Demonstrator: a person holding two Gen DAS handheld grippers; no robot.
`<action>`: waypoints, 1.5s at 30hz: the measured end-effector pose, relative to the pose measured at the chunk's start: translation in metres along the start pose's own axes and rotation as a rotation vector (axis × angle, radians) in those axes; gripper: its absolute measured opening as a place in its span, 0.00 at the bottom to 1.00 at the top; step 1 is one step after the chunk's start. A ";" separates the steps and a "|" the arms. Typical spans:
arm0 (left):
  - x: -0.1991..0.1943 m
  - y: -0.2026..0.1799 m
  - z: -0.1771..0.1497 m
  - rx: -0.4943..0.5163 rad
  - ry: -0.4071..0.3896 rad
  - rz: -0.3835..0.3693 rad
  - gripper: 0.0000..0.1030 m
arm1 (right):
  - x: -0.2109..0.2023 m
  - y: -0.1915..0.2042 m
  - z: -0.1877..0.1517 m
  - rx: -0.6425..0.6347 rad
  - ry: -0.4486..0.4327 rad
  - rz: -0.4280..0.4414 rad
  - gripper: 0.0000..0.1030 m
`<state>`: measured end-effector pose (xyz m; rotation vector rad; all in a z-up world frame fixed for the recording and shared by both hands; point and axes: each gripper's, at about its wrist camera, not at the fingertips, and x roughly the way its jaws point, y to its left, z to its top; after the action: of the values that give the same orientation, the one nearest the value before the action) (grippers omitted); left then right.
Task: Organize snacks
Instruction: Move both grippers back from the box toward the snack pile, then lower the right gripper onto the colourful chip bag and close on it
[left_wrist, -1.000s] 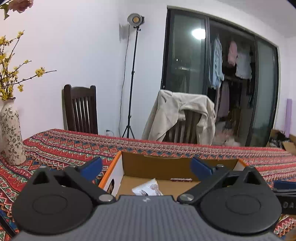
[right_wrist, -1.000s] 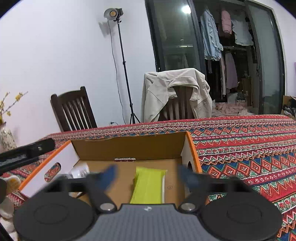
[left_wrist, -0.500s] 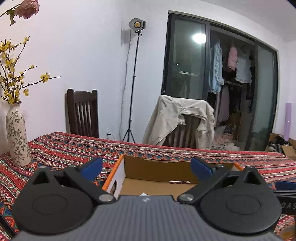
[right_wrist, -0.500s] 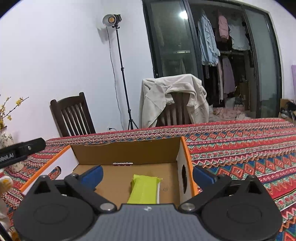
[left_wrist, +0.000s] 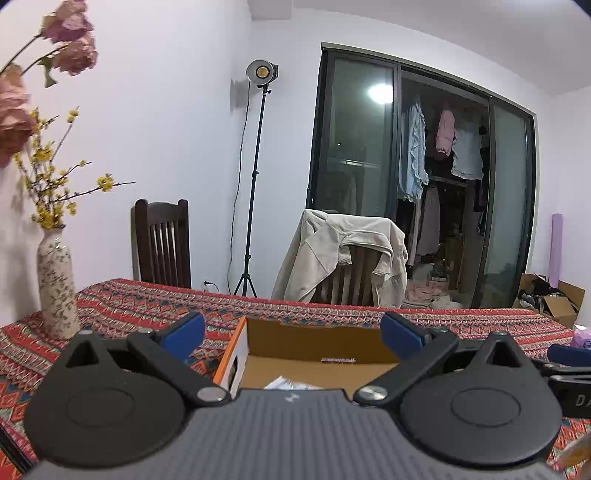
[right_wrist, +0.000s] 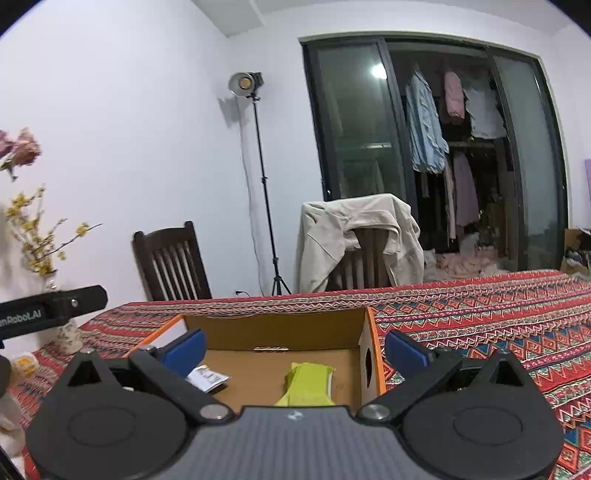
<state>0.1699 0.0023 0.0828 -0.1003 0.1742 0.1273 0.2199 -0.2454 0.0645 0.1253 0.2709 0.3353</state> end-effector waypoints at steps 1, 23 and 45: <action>-0.004 0.002 -0.003 -0.001 0.005 0.001 1.00 | -0.006 0.002 -0.002 -0.008 -0.002 0.003 1.00; -0.080 0.041 -0.071 -0.029 0.145 0.006 1.00 | -0.094 0.024 -0.073 -0.013 0.114 0.024 1.00; -0.106 0.053 -0.074 -0.028 0.130 0.015 1.00 | -0.112 0.050 -0.087 -0.044 0.160 0.062 1.00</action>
<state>0.0474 0.0337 0.0245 -0.1354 0.3031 0.1381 0.0781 -0.2303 0.0163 0.0633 0.4183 0.4138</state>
